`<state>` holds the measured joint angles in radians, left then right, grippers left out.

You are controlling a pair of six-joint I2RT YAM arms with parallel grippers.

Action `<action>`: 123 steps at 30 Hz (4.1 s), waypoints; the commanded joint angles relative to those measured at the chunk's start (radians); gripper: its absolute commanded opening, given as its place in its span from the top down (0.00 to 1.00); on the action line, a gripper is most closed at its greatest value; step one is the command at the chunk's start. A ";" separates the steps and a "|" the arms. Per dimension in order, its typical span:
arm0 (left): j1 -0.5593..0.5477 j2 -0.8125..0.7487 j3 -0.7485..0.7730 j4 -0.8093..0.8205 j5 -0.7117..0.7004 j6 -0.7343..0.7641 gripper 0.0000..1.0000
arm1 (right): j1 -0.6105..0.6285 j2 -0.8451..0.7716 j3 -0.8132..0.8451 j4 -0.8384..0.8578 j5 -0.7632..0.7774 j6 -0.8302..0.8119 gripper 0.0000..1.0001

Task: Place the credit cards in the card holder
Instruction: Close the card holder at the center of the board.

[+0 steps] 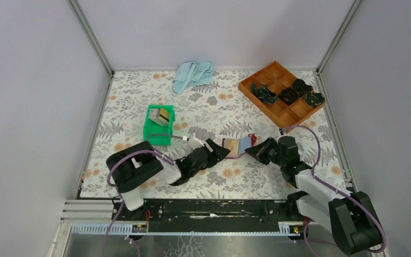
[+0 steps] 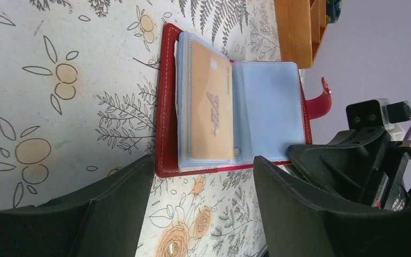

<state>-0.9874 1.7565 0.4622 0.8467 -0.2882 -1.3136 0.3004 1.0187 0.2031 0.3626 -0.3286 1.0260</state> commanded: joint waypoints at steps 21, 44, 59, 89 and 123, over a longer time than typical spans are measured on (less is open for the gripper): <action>0.007 0.113 -0.120 0.028 0.059 -0.093 0.21 | -0.035 -0.074 -0.036 0.148 -0.094 0.187 1.00; 0.047 0.145 -0.203 0.289 0.013 -0.054 0.29 | -0.035 -0.062 -0.043 0.093 -0.229 0.128 1.00; 0.048 0.229 -0.220 0.508 0.062 -0.051 0.30 | -0.032 0.030 -0.096 0.171 -0.286 0.097 1.00; 0.005 -0.218 0.080 -0.527 -0.087 0.322 0.72 | 0.191 0.131 0.092 -0.049 -0.093 -0.145 0.69; -0.085 -0.158 0.456 -1.098 -0.250 0.483 0.81 | 0.292 0.141 0.209 -0.219 0.081 -0.293 0.78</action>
<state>-1.0546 1.5772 0.8680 -0.1894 -0.4801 -0.8528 0.5568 1.1477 0.3592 0.1177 -0.2886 0.7464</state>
